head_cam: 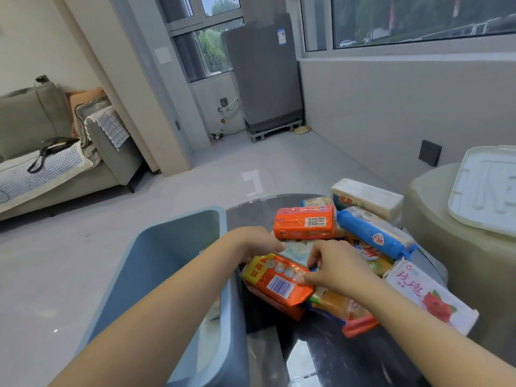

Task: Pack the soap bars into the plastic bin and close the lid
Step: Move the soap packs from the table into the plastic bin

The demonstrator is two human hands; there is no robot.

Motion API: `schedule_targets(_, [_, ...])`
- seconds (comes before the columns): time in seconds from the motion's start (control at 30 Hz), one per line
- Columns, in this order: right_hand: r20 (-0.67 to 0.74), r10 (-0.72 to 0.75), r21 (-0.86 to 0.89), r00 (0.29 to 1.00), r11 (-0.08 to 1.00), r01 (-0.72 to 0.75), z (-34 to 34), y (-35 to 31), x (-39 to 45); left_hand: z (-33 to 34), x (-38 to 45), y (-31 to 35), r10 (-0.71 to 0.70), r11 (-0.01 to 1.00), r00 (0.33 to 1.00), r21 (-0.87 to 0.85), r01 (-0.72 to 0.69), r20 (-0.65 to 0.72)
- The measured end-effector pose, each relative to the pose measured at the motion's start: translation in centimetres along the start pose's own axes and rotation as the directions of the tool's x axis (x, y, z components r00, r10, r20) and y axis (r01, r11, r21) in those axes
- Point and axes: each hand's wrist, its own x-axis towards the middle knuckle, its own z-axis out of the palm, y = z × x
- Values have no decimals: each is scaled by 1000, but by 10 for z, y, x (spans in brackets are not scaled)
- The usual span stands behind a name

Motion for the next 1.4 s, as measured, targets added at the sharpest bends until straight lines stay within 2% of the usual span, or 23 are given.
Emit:
schedule_targets(0.13, [23, 14, -184, 1000, 983, -10, -4, -5, -2, -1, -5, 2, -6, 995, 1000, 100, 7, -7])
schedule_targets(0.3, [46, 8, -216, 999, 976, 2, 0, -10, -2, 0, -11, 4, -18, 991, 1000, 131, 19, -9])
schedule_targets(0.4, [60, 36, -102, 998, 994, -29, 2, -11, -3, -1, -16, 5, -7, 990, 1000, 139, 9, -15])
schedule_targets(0.47, [98, 47, 73, 994, 996, -54, 0, -9, -5, -2, -19, 4, 15, 992, 1000, 125, -13, -15])
schedule_targets(0.53, [136, 41, 242, 990, 967, -74, -3, -7, -6, -3, -20, 4, 31, 994, 999, 103, -29, -15])
schedule_targets(0.63, [151, 26, 403, 988, 911, -86, -9, -7, -8, -5, -24, 4, 45, 994, 999, 100, -43, -26])
schedule_targets(0.73, [166, 43, 554, 985, 822, -130, -14, -7, -9, -13, -32, 6, 81, 993, 995, 94, -75, -52])
schedule_targets(0.8, [162, 71, 671, 984, 723, -162, -19, -7, -9, -21, -40, 8, 130, 990, 988, 71, -124, -85])
schedule_targets(0.97, [199, 99, 912, 975, 346, -221, -47, -6, -10, -38, -57, 6, 227, 960, 953, -118, -254, -202])
schedule_targets(1.03, [183, 94, 953, 979, 228, -200, -59, -3, -12, -38, -60, 3, 244, 899, 933, -299, -320, -265])
schedule_targets(1.13, [154, 87, 984, 984, 71, -161, -67, -7, -19, -32, -65, -2, 199, 682, 937, -647, -342, -286])
schedule_targets(1.2, [127, 100, 992, 987, -3, -128, -67, -15, -23, -26, -69, -4, 168, 528, 942, -780, -335, -291])
schedule_targets(1.23, [109, 107, 994, 988, -24, -107, -66, -20, -25, -23, -72, -5, 152, 485, 939, -804, -343, -309])
schedule_targets(1.27, [90, 113, 996, 990, -28, -87, -64, -25, -28, -21, -74, -6, 136, 469, 933, -808, -357, -333])
schedule_targets(1.4, [-6, 120, 1000, 993, -7, 7, -56, -46, -37, -16, -87, -18, 94, 531, 913, -756, -383, -396])
